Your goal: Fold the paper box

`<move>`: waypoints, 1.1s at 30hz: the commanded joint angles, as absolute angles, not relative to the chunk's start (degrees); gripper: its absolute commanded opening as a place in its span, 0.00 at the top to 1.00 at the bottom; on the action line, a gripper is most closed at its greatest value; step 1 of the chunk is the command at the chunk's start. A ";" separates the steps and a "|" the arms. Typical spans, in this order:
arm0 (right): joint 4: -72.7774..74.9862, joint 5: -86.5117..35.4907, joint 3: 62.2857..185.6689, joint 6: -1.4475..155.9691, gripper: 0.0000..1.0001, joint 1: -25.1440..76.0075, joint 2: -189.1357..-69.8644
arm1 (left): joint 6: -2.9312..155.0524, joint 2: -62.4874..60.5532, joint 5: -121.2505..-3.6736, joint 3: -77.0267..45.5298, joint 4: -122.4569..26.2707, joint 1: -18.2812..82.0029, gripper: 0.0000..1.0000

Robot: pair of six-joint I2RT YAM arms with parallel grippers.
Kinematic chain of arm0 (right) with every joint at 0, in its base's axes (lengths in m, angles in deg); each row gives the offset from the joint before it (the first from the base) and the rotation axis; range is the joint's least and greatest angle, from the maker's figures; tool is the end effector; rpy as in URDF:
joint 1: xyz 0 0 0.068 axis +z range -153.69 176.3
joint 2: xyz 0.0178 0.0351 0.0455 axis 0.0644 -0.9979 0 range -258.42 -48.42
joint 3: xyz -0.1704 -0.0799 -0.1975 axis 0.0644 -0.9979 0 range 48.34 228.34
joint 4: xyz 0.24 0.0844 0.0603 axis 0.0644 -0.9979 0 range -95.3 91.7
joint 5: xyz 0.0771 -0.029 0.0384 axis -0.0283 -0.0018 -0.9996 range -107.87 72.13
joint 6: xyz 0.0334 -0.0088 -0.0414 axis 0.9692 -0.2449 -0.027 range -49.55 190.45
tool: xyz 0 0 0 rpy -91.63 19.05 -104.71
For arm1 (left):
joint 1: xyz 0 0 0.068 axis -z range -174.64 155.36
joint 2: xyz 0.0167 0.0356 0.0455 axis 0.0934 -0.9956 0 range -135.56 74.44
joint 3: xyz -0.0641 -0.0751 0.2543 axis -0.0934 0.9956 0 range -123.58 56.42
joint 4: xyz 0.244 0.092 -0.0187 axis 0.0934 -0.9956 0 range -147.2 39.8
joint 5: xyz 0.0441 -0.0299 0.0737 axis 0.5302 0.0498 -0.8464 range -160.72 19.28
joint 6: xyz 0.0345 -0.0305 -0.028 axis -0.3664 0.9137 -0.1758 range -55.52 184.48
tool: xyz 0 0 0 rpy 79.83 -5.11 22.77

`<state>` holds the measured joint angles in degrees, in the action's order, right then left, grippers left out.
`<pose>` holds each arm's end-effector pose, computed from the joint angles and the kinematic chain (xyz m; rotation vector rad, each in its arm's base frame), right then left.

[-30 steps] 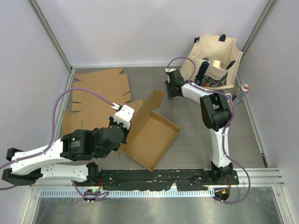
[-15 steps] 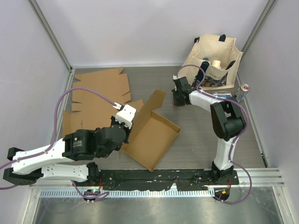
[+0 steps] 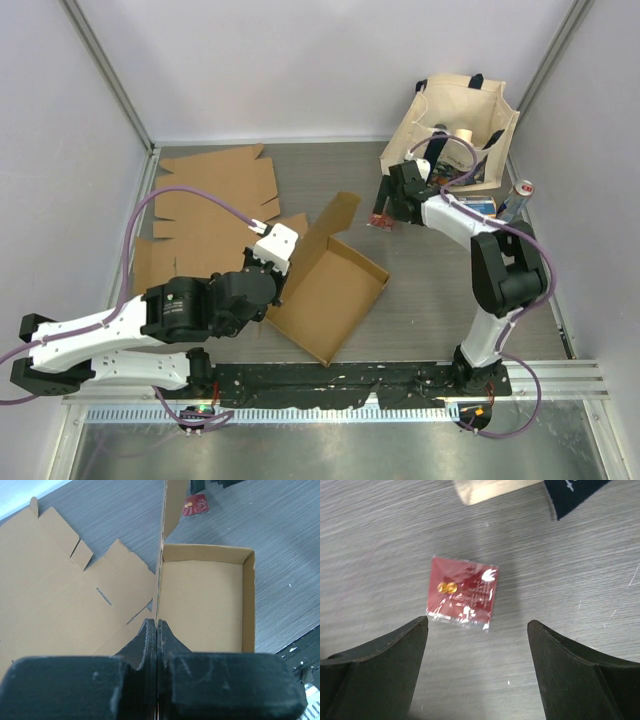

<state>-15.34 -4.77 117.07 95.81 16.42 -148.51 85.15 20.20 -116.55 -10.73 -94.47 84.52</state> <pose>0.3585 0.1227 0.2159 0.2134 2.3794 0.0976 0.0581 -0.1675 0.3895 0.5350 1.8790 -0.2992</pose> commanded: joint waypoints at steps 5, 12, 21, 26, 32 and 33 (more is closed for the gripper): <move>-27.04 4.89 136.12 109.82 0.14 18.62 -165.65 | 86.28 21.00 -116.87 -10.46 -90.01 84.55 1.00; -23.08 8.49 136.05 109.91 0.14 21.17 -167.68 | 87.42 21.97 -117.13 -10.73 -91.15 84.64 1.00; -29.24 12.27 135.80 110.44 0.22 22.85 -170.68 | 87.77 22.50 -117.48 -11.34 -92.47 84.55 1.00; -28.36 10.87 134.74 109.47 0.32 22.76 -169.19 | 87.86 21.88 -117.04 -11.26 -92.30 84.55 1.00; -25.20 11.13 131.49 109.21 0.43 22.76 -164.18 | 88.65 22.23 -116.95 -9.67 -91.77 84.64 1.00; -24.85 11.40 131.23 109.03 0.44 22.76 -163.48 | 88.65 22.41 -116.95 -9.32 -91.77 84.64 1.00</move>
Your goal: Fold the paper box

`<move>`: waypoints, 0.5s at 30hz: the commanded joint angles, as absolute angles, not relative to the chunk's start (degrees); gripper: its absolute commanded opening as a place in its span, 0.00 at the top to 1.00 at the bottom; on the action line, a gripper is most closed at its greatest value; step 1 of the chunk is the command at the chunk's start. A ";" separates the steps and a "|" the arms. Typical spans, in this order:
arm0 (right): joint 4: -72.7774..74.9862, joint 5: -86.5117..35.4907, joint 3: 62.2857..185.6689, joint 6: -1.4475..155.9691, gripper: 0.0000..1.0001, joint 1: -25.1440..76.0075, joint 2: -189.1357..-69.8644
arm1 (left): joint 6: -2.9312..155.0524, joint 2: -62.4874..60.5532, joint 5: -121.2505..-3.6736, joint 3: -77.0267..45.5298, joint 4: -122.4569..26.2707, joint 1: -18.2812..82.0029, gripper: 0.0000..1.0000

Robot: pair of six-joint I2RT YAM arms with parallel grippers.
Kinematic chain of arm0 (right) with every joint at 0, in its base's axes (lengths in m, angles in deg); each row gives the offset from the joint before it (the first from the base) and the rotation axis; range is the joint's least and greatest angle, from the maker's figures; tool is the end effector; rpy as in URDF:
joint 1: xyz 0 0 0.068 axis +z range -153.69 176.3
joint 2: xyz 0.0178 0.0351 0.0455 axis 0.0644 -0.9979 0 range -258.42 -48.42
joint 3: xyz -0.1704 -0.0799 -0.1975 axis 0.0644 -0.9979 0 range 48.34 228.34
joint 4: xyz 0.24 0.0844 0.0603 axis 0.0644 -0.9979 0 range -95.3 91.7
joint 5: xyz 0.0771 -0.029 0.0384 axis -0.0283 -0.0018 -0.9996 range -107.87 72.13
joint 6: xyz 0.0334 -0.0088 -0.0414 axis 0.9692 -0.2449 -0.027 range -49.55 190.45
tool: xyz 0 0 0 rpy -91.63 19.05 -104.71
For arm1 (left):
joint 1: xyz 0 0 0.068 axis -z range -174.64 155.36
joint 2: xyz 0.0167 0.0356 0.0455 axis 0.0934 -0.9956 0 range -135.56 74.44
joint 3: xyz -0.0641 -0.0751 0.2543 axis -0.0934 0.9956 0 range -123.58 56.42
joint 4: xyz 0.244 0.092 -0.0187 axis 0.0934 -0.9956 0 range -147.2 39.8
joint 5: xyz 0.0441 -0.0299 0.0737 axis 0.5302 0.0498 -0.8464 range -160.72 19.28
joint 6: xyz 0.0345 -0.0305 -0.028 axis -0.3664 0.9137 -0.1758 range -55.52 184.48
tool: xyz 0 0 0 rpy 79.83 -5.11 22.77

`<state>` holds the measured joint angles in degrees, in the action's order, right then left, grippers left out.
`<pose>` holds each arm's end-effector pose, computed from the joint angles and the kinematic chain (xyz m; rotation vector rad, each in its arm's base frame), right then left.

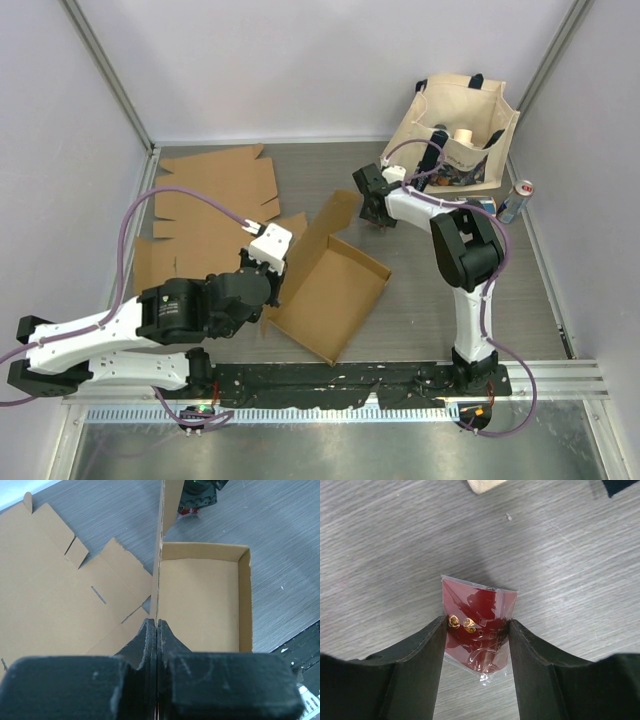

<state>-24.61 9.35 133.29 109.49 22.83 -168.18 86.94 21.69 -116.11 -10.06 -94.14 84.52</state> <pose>0.3988 0.1808 0.1596 0.4216 2.4337 -0.1582 0.0568 -0.1617 0.3902 0.4986 1.8824 -0.3432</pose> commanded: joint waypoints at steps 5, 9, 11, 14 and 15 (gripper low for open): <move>-22.56 11.93 126.13 108.24 0.48 22.76 -157.24 | 88.83 22.32 -117.22 -8.88 -91.59 84.64 1.00; -22.99 11.49 122.09 106.57 0.49 23.37 -148.04 | 89.61 20.92 -118.53 -9.76 -91.59 84.55 1.00; -23.87 10.88 119.54 105.26 0.48 24.16 -144.33 | 89.88 19.43 -118.62 -10.37 -91.59 84.55 1.00; -27.73 9.55 116.82 104.81 0.48 26.09 -135.19 | 90.76 17.14 -118.36 -11.08 -91.33 84.38 1.00; -29.57 9.64 116.03 104.64 0.49 27.40 -132.64 | 91.28 16.70 -118.36 -11.17 -91.24 84.29 1.00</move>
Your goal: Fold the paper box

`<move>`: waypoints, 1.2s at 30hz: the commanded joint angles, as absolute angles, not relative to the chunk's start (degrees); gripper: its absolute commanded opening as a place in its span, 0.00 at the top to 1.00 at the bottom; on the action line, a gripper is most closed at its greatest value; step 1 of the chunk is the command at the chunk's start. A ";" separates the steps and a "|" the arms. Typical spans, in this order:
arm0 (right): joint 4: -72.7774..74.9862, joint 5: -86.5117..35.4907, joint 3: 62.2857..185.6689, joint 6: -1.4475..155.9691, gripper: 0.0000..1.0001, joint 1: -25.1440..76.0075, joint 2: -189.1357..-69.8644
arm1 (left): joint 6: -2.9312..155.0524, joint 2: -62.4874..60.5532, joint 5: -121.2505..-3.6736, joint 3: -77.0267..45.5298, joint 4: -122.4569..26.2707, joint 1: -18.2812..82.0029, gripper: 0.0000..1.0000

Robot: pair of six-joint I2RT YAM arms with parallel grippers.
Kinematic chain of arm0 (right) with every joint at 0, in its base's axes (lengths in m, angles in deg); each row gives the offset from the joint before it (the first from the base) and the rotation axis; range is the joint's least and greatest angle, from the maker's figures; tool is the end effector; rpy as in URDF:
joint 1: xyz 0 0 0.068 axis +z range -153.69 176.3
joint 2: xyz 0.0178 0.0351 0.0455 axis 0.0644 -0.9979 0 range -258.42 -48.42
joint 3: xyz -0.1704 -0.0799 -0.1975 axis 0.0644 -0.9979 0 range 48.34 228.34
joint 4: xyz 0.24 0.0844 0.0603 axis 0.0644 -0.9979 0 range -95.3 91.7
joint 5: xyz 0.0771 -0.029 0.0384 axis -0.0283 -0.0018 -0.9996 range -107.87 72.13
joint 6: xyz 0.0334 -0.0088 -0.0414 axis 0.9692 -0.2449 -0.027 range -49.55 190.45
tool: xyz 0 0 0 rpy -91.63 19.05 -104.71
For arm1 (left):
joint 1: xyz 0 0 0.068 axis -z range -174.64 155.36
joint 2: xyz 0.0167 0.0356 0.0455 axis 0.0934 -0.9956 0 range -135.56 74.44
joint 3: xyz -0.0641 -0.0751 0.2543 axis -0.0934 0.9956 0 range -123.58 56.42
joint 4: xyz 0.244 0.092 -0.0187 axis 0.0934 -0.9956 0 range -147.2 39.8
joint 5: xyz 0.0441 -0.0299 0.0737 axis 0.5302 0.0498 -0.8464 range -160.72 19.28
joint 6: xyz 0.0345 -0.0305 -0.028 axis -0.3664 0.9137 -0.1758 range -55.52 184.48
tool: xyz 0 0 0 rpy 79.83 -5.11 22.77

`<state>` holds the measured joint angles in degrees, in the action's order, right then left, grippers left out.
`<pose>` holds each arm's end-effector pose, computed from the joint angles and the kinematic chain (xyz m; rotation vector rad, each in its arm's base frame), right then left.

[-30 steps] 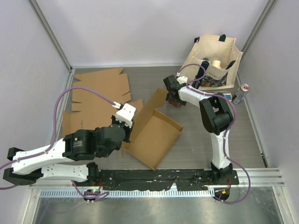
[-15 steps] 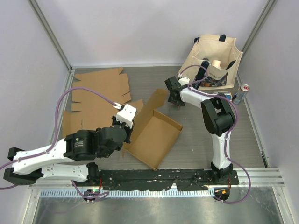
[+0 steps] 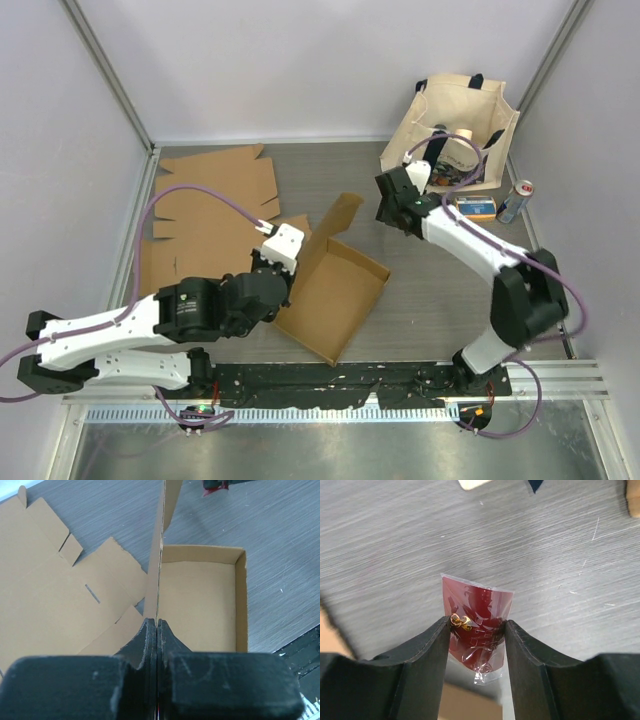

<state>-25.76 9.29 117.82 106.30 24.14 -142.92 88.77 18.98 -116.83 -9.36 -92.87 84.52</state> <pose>0.3193 0.1502 0.2436 0.3563 2.3279 -0.0611 0.0598 -0.1758 0.3811 0.4839 1.9041 -0.3220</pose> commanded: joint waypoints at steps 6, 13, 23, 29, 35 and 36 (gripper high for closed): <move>-33.28 7.01 105.84 108.32 0.48 41.20 -113.39 | 92.61 14.32 -118.01 -12.66 -88.70 83.94 1.00; -14.50 -3.17 93.71 107.55 0.21 50.09 -107.57 | 93.57 13.27 -115.90 -13.63 -85.80 83.85 1.00; -12.04 -10.08 90.80 91.03 0.03 29.20 -97.39 | 80.93 13.61 -108.78 -12.14 -79.47 83.76 1.00; 8.95 -23.65 80.88 82.57 0.05 25.75 -91.05 | 71.87 16.52 -102.20 -10.55 -76.39 81.22 1.00; 16.01 -24.29 74.37 75.20 0.06 25.75 -84.20 | 66.51 19.59 -89.46 -8.45 -75.86 73.93 1.00; 15.59 -24.72 74.53 74.76 0.06 25.75 -83.06 | 65.89 19.94 -87.88 -7.92 -75.77 71.74 1.00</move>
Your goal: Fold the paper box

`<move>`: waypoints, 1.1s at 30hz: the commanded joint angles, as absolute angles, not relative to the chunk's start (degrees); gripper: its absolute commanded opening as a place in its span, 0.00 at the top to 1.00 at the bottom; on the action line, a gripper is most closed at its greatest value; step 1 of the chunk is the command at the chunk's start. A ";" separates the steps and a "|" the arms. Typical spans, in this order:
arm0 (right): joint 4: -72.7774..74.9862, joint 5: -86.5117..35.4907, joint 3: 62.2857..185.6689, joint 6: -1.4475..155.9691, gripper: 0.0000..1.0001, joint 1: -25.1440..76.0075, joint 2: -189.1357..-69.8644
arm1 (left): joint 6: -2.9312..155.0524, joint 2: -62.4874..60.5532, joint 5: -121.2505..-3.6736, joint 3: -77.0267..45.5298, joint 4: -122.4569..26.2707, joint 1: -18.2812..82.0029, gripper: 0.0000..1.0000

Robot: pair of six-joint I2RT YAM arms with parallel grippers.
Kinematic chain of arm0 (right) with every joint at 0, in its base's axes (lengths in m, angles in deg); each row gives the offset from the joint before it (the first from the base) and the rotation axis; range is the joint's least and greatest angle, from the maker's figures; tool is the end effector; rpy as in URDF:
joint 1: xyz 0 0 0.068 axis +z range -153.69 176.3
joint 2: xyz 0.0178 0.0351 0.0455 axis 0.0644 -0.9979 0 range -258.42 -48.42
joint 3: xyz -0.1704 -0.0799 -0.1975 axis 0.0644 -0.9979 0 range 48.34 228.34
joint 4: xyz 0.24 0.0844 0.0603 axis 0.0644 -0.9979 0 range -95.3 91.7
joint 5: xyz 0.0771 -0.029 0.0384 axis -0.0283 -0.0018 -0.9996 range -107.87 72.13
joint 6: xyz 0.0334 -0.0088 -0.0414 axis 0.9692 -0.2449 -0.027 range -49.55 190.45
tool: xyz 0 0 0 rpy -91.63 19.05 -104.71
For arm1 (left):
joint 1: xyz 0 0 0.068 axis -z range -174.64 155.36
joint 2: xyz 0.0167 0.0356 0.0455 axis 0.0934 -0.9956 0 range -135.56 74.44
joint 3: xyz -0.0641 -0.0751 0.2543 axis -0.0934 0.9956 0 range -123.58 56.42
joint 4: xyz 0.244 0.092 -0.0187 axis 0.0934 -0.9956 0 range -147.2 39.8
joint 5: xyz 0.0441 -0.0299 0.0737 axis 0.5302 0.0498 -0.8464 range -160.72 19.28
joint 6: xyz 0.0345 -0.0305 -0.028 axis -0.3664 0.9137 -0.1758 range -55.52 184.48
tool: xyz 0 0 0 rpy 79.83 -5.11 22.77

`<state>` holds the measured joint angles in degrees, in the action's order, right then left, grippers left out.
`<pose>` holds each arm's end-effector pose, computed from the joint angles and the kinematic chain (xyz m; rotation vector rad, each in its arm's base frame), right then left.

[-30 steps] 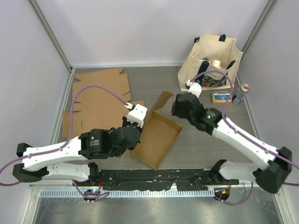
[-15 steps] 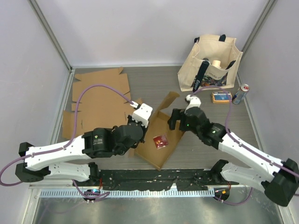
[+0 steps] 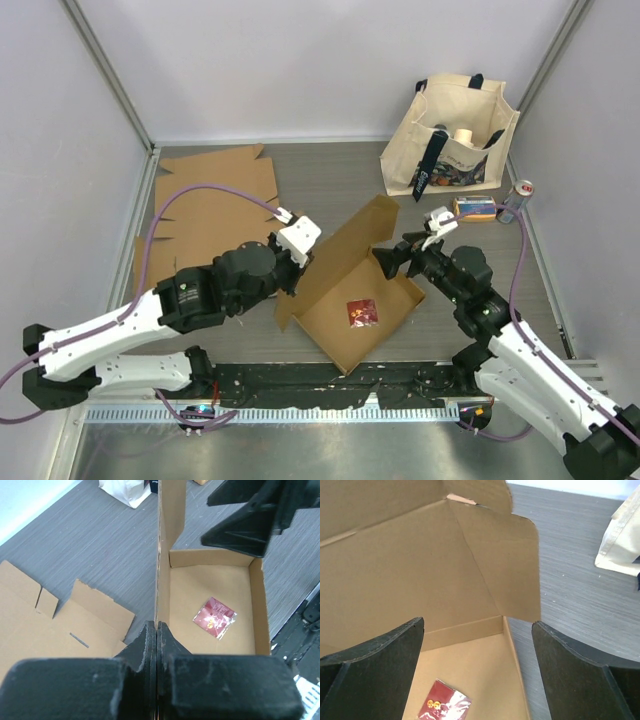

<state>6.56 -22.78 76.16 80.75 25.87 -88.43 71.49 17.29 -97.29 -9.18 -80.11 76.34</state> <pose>0.1538 0.0907 0.2762 -0.3541 1.6971 0.5893 0.0831 -0.1922 0.3919 0.7502 1.7804 -0.4677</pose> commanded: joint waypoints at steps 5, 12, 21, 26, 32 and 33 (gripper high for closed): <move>8.13 -25.59 83.19 70.72 0.04 25.75 -84.08 | 63.09 21.35 -77.86 -7.92 -76.39 67.50 1.00; -16.91 -32.11 108.26 55.09 0.06 24.26 -102.78 | 60.53 21.62 -72.04 -7.47 -76.91 67.41 1.00; -29.06 -48.79 117.78 53.04 0.17 19.33 -112.75 | 56.22 18.98 -73.36 -10.99 -78.93 67.32 1.00; -24.23 -49.09 113.83 55.41 0.48 18.98 -110.82 | 55.69 17.57 -74.15 -11.61 -78.59 66.45 1.00; -15.63 -32.39 107.24 60.95 0.89 18.98 -104.34 | 64.12 16.09 -89.93 -12.04 -73.32 66.01 0.39; -13.53 -28.54 106.27 61.04 0.95 18.98 -103.62 | 66.74 15.73 -91.97 -12.22 -73.23 65.92 0.33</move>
<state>-22.86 -41.03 109.20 57.45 19.16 -108.62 59.55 16.73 -80.74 -9.16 -79.32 66.40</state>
